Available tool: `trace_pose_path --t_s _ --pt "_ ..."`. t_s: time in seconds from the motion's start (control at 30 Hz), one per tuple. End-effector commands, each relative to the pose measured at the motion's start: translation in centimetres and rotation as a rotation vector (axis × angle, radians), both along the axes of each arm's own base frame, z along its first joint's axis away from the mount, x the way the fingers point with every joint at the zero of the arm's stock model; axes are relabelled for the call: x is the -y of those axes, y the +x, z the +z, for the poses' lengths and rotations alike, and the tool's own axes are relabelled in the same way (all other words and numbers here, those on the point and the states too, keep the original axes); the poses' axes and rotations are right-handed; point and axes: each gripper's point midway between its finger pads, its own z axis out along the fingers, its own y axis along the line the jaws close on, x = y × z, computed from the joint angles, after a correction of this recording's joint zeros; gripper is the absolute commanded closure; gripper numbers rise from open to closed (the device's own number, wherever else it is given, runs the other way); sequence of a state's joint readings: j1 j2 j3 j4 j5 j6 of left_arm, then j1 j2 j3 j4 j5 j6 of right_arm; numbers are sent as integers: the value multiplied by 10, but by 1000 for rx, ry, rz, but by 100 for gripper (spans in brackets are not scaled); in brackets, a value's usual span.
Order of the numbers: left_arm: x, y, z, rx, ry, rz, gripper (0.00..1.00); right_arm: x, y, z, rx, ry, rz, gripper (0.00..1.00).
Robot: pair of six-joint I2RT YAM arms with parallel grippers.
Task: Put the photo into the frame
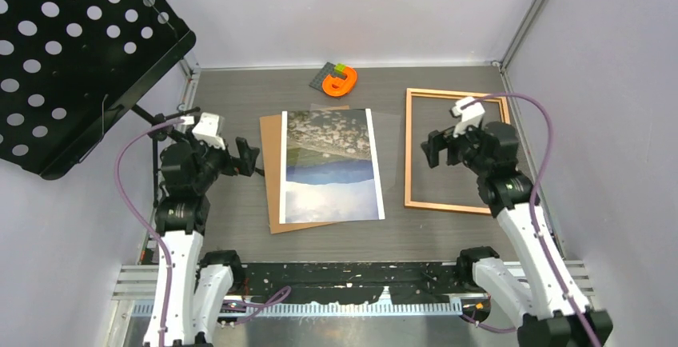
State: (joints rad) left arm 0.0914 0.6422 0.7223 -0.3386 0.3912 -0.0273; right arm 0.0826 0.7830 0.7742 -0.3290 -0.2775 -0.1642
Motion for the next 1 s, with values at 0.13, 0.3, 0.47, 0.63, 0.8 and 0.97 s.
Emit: trace_pose_path --t_s 0.13,0.3,0.47,0.63,0.8,0.97 --pt "48 18 -30 -178 -4 -144 1 -88 24 -12 -56 -5 220 5" --pt "82 32 -56 -292 13 -234 1 -129 25 -51 -174 11 321 5" --pt "103 47 -82 -392 -25 -271 1 -148 18 -91 -288 44 357 5" --pt "112 57 -99 -413 -39 -273 1 -153 13 -123 -392 93 332 5" --pt "113 59 -106 -413 -32 -271 1 -145 13 -159 -508 74 238 5" --pt "116 58 -109 -411 -24 -289 1 -133 16 -186 -588 53 152 4"
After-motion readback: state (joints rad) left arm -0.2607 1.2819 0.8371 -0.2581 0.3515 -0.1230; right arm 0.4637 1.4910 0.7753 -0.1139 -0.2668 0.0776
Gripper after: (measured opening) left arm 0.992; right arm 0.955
